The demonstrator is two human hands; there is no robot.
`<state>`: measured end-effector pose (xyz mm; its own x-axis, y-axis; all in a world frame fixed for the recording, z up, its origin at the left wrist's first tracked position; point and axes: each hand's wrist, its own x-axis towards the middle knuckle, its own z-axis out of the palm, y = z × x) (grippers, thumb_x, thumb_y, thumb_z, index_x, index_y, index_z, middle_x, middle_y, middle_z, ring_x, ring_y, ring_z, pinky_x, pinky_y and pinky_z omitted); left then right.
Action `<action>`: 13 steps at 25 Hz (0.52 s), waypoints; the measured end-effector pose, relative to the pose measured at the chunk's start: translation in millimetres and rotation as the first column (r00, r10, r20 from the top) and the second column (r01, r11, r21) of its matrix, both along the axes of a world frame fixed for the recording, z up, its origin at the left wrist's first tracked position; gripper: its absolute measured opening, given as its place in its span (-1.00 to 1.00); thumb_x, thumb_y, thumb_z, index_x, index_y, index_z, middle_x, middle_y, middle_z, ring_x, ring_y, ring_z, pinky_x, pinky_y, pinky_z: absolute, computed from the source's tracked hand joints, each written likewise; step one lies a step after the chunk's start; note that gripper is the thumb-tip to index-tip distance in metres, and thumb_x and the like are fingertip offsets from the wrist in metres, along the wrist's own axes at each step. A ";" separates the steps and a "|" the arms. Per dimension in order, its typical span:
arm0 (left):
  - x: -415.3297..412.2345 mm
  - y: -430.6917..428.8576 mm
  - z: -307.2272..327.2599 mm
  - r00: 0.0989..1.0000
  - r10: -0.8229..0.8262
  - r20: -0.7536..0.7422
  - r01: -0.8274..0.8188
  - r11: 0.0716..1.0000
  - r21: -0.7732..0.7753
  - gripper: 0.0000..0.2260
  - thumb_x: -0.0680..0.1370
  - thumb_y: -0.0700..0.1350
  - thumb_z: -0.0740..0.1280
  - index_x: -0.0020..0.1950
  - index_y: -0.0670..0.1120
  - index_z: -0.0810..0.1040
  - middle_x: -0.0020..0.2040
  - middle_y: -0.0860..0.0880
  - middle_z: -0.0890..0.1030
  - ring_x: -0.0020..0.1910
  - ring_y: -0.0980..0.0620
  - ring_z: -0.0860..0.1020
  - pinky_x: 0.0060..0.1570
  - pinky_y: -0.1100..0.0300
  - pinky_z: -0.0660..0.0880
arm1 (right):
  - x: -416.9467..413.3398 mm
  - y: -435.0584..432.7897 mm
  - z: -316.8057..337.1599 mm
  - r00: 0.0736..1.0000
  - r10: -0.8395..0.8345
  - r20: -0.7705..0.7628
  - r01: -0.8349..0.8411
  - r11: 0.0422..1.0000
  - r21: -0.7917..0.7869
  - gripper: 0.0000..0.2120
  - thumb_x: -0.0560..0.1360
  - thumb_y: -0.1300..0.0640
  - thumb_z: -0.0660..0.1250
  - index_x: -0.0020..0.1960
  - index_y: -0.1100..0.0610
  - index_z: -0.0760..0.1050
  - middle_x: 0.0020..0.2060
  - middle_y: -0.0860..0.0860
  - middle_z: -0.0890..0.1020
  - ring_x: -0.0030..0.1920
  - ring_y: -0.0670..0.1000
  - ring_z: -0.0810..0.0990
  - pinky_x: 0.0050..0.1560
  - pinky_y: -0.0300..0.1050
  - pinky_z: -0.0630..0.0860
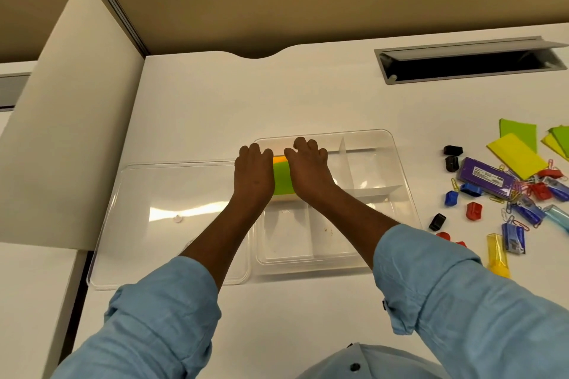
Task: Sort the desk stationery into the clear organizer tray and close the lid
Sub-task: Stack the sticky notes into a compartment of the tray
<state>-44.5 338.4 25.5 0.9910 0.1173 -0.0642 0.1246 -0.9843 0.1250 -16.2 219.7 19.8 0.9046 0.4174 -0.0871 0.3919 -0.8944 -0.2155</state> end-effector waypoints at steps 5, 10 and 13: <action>-3.2 4.1 -7.0 0.993 0.030 0.117 -0.021 0.997 -0.076 -0.81 0.53 -0.20 0.27 0.09 -0.19 0.58 0.02 -0.20 0.50 0.03 -0.18 0.41 -0.07 0.02 0.34 | -1.0 -3.9 0.7 1.000 0.013 -0.008 -0.013 1.000 0.020 -0.60 0.44 0.22 0.33 0.27 0.15 0.42 0.25 0.13 0.43 0.26 0.17 0.34 0.20 0.05 0.29; -13.0 -7.2 -0.9 0.966 0.061 0.252 -0.024 0.989 -0.147 -0.82 0.50 -0.28 0.23 -0.03 -0.19 0.62 0.16 -0.24 0.46 0.09 -0.23 0.42 -0.02 0.05 0.36 | -12.1 -8.6 5.1 1.000 -0.024 0.020 0.022 0.995 0.100 -0.60 0.42 0.14 0.37 0.25 0.12 0.44 0.21 0.11 0.46 0.24 0.16 0.36 0.15 0.05 0.30; -17.9 -22.1 6.2 0.946 0.055 0.318 0.003 0.984 -0.178 -0.80 0.47 -0.33 0.25 0.00 -0.21 0.63 0.14 -0.27 0.51 0.08 -0.27 0.46 0.01 0.01 0.38 | -20.4 -18.5 10.3 0.997 -0.053 0.061 0.043 0.988 0.147 -0.65 0.44 0.14 0.35 0.21 0.11 0.47 0.17 0.08 0.50 0.19 0.15 0.39 0.10 0.04 0.30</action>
